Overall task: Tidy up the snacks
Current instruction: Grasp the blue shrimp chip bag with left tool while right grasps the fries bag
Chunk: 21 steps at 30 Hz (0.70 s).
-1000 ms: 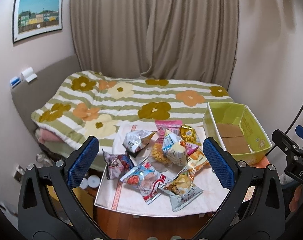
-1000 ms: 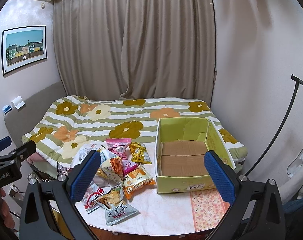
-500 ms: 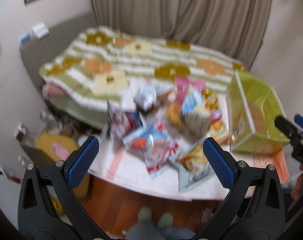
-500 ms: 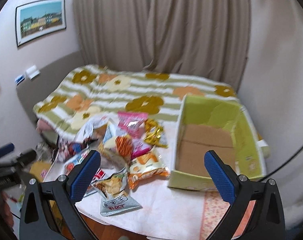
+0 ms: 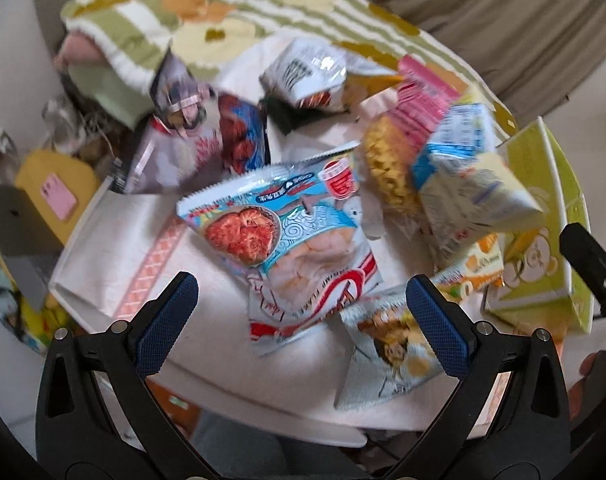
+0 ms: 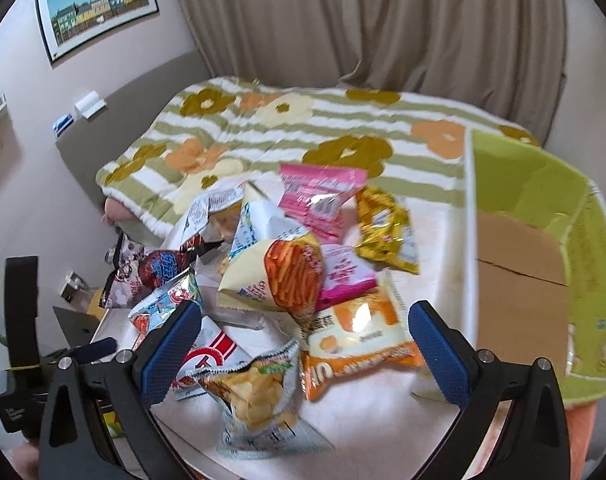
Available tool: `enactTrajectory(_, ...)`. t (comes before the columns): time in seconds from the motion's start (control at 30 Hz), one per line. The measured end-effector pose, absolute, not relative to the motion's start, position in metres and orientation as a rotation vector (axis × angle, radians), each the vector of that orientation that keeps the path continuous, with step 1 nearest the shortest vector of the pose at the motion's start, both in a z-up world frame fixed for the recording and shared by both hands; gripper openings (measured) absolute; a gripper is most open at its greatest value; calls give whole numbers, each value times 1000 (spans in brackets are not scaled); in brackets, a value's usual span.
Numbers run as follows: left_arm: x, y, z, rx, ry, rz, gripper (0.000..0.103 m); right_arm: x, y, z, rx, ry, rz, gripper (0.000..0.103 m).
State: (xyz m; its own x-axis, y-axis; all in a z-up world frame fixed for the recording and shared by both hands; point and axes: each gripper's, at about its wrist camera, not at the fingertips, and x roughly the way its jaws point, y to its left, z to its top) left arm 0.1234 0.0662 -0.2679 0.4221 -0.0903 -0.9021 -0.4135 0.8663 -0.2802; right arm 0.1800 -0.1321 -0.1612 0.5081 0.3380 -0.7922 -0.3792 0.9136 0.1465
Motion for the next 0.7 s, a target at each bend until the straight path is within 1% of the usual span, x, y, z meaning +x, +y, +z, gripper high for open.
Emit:
enactTrajectory(0.2, 143, 69, -295, -571, 1165, 211, 103, 203, -106, -188, -104, 982, 488, 103)
enactTrajectory(0.37, 156, 64, -306, -543, 1171, 217, 103, 217, -94, -200, -160, 985, 512, 103)
enactTrajectory(0.43, 161, 63, -309, -533, 1172, 212, 101, 222, -90, -204, -178, 987, 516, 103)
enactTrajectory(0.53, 167, 62, -316, -528, 1187, 208, 91, 227, -87, -212, -196, 993, 523, 103)
enactTrajectory(0.57, 169, 61, -319, -528, 1194, 204, 83, 228, -86, -213, -201, 993, 525, 103)
enactTrajectory(0.63, 171, 61, -323, -544, 1196, 184, 77, 228, -84, -216, -212, 994, 526, 103)
enactTrajectory(0.7, 174, 61, -326, -562, 1187, 165, 66, 229, -83, -217, -217, 994, 526, 103)
